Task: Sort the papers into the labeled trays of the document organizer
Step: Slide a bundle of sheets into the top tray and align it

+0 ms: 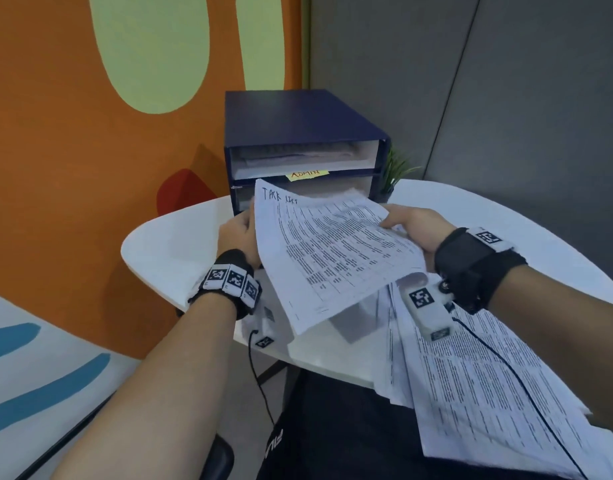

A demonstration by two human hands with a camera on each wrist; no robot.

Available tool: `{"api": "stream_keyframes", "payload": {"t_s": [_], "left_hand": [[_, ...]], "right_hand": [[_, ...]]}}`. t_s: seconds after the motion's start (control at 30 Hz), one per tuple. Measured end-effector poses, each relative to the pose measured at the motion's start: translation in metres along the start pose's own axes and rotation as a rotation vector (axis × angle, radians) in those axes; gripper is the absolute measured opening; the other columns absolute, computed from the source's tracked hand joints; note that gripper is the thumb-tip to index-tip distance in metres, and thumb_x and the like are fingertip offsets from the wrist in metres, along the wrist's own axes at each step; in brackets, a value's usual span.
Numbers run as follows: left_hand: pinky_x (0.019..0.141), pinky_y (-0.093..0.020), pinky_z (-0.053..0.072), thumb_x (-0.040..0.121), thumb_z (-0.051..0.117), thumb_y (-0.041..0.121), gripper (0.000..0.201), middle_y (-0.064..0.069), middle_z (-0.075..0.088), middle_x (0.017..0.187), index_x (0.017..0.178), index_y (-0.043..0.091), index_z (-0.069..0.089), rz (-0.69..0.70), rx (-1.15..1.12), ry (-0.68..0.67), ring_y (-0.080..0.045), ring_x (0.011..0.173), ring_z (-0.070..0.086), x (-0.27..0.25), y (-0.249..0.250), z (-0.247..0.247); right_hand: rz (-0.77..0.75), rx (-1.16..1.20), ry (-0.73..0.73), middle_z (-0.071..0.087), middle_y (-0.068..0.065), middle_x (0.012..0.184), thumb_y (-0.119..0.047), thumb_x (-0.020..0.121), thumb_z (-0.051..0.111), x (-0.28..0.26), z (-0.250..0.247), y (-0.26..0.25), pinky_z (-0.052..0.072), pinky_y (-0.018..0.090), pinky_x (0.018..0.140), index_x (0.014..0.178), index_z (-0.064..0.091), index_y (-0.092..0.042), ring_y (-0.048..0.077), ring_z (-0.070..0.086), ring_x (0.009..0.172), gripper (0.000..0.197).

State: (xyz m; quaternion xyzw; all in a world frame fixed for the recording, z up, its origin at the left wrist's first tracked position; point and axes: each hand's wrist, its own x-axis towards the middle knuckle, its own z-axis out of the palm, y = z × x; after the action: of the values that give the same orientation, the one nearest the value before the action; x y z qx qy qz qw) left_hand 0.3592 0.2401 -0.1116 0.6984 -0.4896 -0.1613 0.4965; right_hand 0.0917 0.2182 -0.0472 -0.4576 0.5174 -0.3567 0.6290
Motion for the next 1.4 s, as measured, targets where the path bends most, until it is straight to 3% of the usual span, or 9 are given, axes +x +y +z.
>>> {"api": "stream_keyframes", "payload": {"t_s": [0.2, 0.3, 0.43, 0.53, 0.67, 0.87, 1.03, 1.17, 1.4], "left_hand": [[0.079, -0.031, 0.048, 0.096, 0.03, 0.061, 0.064, -0.011, 0.068, 0.092, 0.087, 0.008, 0.065, -0.293, -0.317, 0.089, -0.026, 0.081, 0.061, 0.009, -0.002, -0.002], [0.086, -0.036, 0.053, 0.09, 0.036, 0.069, 0.078, -0.015, 0.072, 0.098, 0.112, 0.001, 0.068, -0.464, -0.731, -0.229, -0.029, 0.089, 0.068, 0.01, 0.003, 0.001], [0.107, -0.058, 0.038, 0.084, 0.058, 0.034, 0.053, -0.022, 0.066, 0.121, 0.125, 0.0, 0.061, -0.505, -0.713, -0.434, -0.042, 0.115, 0.06, 0.007, 0.01, 0.005], [0.103, -0.055, 0.043, 0.092, 0.055, 0.024, 0.031, -0.022, 0.07, 0.109, 0.108, -0.001, 0.064, -0.524, -0.766, -0.338, -0.042, 0.103, 0.065, 0.014, 0.016, 0.001], [0.092, -0.051, 0.053, 0.089, 0.061, 0.029, 0.023, -0.017, 0.072, 0.103, 0.095, 0.008, 0.067, -0.528, -0.803, -0.17, -0.039, 0.104, 0.067, 0.022, 0.017, 0.0], [0.038, -0.015, 0.04, 0.089, 0.055, 0.048, 0.033, 0.0, 0.073, 0.081, 0.095, 0.018, 0.066, -0.523, -0.95, -0.305, -0.011, 0.047, 0.059, 0.014, 0.021, 0.002], [0.043, -0.015, 0.049, 0.091, 0.061, 0.031, 0.029, -0.006, 0.075, 0.108, 0.112, 0.011, 0.061, -0.497, -0.943, -0.331, -0.006, 0.05, 0.062, 0.011, 0.02, -0.003], [0.055, -0.019, 0.057, 0.094, 0.056, 0.016, 0.007, -0.012, 0.073, 0.111, 0.088, 0.012, 0.058, -0.473, -1.071, -0.306, -0.013, 0.067, 0.073, 0.013, 0.018, -0.004], [0.05, -0.02, 0.056, 0.093, 0.056, 0.018, 0.015, -0.01, 0.074, 0.107, 0.106, 0.011, 0.055, -0.477, -1.064, -0.305, -0.015, 0.063, 0.072, 0.012, 0.021, 0.008]], "right_hand": [[-0.082, 0.076, 0.01, 0.066, 0.016, 0.11, 0.002, 0.086, 0.044, 0.016, 0.015, -0.011, 0.048, 0.027, 0.06, 0.121, 0.064, -0.011, 0.028, 0.061, 0.078, 0.043], [-0.072, 0.062, 0.113, 0.062, 0.012, 0.103, -0.001, 0.087, 0.05, 0.023, 0.013, -0.014, 0.048, 0.025, 0.054, 0.116, 0.064, -0.008, 0.027, 0.06, 0.071, 0.033], [-0.057, 0.003, 0.223, 0.06, 0.01, 0.101, -0.007, 0.086, 0.058, 0.035, 0.01, -0.008, 0.046, 0.029, 0.058, 0.117, 0.062, -0.001, 0.024, 0.057, 0.065, 0.031], [-0.007, 0.103, 0.162, 0.067, 0.013, 0.098, -0.019, 0.085, 0.065, 0.037, 0.011, 0.0, 0.053, 0.029, 0.057, 0.108, 0.063, -0.008, 0.026, 0.063, 0.068, 0.025], [0.03, 0.054, 0.073, 0.044, -0.004, 0.061, -0.022, 0.084, 0.066, 0.035, 0.005, 0.009, 0.022, 0.018, 0.04, 0.08, 0.055, -0.019, 0.011, 0.031, 0.038, 0.013], [-0.073, 0.169, 0.193, 0.052, 0.0, 0.065, -0.013, 0.088, 0.066, 0.051, 0.022, 0.001, 0.033, 0.013, 0.034, 0.1, 0.058, -0.009, 0.003, 0.047, 0.036, 0.015], [-0.195, 0.418, 0.128, 0.064, 0.022, 0.113, 0.009, 0.085, 0.063, 0.058, 0.038, -0.001, 0.058, 0.021, 0.067, 0.124, 0.048, 0.008, 0.021, 0.071, 0.092, 0.042], [-0.211, 0.406, 0.103, 0.058, 0.026, 0.124, 0.014, 0.082, 0.063, 0.06, 0.039, 0.003, 0.059, 0.03, 0.076, 0.115, 0.05, 0.004, 0.028, 0.068, 0.101, 0.037], [-0.18, 0.273, 0.083, 0.064, 0.016, 0.12, 0.008, 0.084, 0.062, 0.054, 0.018, 0.013, 0.06, 0.031, 0.076, 0.126, 0.053, 0.003, 0.025, 0.071, 0.098, 0.043]]}}
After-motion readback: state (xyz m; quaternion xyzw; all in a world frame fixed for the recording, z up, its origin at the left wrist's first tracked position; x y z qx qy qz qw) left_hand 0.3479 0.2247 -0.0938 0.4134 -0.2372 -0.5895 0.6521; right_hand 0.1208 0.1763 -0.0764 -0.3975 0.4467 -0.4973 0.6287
